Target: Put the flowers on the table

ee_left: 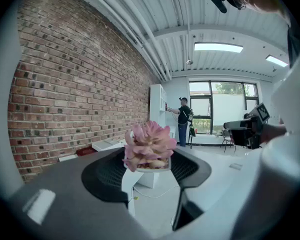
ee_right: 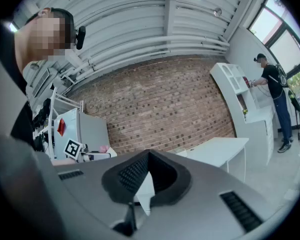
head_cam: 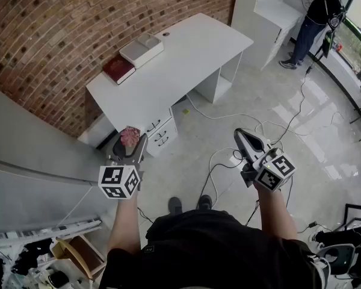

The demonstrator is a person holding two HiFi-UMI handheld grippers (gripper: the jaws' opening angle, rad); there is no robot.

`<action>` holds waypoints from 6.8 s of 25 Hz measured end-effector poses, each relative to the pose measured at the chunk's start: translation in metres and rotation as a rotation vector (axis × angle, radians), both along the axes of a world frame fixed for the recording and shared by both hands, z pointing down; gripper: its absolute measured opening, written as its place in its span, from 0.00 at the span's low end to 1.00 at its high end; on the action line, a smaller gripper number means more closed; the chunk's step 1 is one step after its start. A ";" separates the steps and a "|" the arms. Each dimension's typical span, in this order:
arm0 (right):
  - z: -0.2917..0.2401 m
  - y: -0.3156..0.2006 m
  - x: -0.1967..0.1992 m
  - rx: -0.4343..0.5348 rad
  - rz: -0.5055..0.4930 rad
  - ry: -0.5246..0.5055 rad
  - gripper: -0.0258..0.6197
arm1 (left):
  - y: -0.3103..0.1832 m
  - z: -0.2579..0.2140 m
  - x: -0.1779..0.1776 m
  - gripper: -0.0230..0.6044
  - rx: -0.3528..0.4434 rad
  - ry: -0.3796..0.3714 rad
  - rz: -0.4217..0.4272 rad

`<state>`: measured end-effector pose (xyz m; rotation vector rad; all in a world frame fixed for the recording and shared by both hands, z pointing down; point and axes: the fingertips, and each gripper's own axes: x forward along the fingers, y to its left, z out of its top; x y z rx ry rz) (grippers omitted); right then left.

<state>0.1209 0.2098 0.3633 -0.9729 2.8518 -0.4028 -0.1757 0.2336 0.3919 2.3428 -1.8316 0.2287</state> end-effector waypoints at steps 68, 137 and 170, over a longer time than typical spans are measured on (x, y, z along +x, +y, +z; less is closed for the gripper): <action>0.022 -0.202 0.015 -0.100 0.054 0.110 0.06 | -0.247 0.021 0.042 0.47 -0.038 0.094 0.162; 0.090 -0.674 -0.103 -0.280 -0.269 0.159 0.06 | -0.667 0.131 0.022 0.47 -0.277 0.105 0.071; 0.201 -0.669 -0.098 -0.465 -0.181 0.219 0.06 | -0.716 0.331 0.050 0.47 -0.521 0.004 0.204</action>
